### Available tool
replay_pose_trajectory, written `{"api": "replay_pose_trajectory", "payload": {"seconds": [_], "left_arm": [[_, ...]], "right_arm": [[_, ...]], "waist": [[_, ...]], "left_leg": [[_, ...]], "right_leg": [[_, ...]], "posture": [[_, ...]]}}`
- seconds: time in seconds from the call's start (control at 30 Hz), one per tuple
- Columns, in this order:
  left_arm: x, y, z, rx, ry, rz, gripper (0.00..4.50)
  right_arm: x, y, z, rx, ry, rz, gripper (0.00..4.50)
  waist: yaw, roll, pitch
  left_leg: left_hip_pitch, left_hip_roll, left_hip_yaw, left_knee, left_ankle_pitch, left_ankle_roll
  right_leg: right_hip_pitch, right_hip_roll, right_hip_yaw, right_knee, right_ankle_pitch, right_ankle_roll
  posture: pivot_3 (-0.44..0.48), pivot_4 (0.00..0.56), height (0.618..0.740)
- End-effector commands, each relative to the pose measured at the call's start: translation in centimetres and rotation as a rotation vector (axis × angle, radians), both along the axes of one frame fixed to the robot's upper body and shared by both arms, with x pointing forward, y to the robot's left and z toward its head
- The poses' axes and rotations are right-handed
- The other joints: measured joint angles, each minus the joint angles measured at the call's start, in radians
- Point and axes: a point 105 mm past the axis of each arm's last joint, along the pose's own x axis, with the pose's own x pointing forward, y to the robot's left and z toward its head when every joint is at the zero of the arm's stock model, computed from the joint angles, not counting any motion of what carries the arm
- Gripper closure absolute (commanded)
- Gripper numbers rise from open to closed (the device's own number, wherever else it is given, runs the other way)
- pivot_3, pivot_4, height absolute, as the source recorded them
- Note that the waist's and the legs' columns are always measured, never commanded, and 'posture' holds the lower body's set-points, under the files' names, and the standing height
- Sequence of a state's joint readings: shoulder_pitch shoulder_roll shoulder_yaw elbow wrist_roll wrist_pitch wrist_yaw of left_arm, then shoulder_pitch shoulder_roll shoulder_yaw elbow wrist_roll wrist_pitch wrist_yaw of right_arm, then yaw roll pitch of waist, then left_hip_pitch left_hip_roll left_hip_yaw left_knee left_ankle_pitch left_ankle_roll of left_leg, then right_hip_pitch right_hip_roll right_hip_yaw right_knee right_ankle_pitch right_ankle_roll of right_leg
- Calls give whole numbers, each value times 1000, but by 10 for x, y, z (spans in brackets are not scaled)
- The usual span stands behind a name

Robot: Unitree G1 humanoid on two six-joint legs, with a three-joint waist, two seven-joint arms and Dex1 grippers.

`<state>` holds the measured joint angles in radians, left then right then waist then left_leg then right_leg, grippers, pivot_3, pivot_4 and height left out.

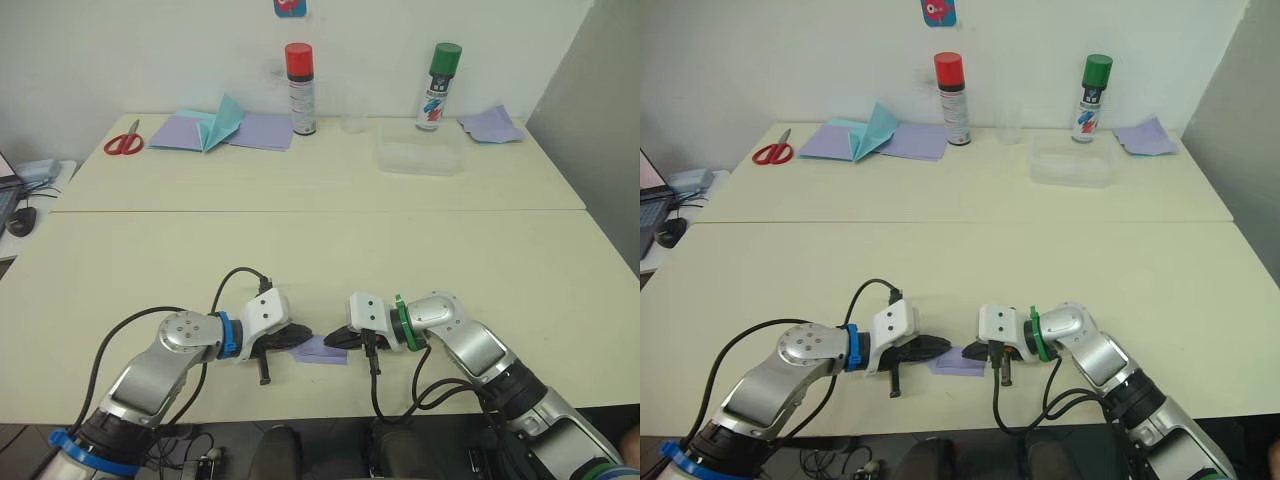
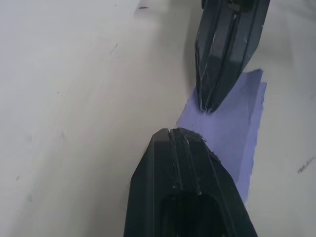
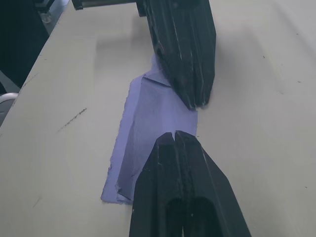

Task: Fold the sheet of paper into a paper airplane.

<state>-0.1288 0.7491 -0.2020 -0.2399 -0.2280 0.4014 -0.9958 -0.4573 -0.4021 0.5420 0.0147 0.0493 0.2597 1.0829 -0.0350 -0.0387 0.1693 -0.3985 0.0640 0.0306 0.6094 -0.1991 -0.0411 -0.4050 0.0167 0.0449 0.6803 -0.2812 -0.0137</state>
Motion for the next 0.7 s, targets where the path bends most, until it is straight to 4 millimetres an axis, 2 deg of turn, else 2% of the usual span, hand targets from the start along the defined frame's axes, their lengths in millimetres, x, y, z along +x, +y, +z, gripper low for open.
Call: {"api": "replay_pose_trajectory", "payload": {"seconds": [0.03,0.37,0.53,0.7], "left_arm": [[-2,24,-15,47,80,92,4500],[-7,53,-22,102,98,173,4500],[-5,59,-4,74,42,181,4500],[-4,57,16,27,-12,160,4500]], "right_arm": [[-1,-8,-20,-82,40,-19,4482],[0,-4,-20,-75,38,-10,4482],[3,-2,-18,-61,36,-12,4482],[5,4,-1,26,48,-13,4482]], "waist": [[0,0,0],[-2,2,-4],[-5,2,-4],[-5,1,-4]], "left_leg": [[0,0,0,0,0,0],[3,1,0,0,0,0],[3,1,0,0,0,0],[2,1,0,0,0,0]], "right_leg": [[0,0,0,0,0,0],[1,0,0,1,0,0],[1,0,0,1,0,0],[0,0,0,1,0,0]], "posture": [[0,150,740],[0,150,740],[0,150,740],[0,150,740]]}}
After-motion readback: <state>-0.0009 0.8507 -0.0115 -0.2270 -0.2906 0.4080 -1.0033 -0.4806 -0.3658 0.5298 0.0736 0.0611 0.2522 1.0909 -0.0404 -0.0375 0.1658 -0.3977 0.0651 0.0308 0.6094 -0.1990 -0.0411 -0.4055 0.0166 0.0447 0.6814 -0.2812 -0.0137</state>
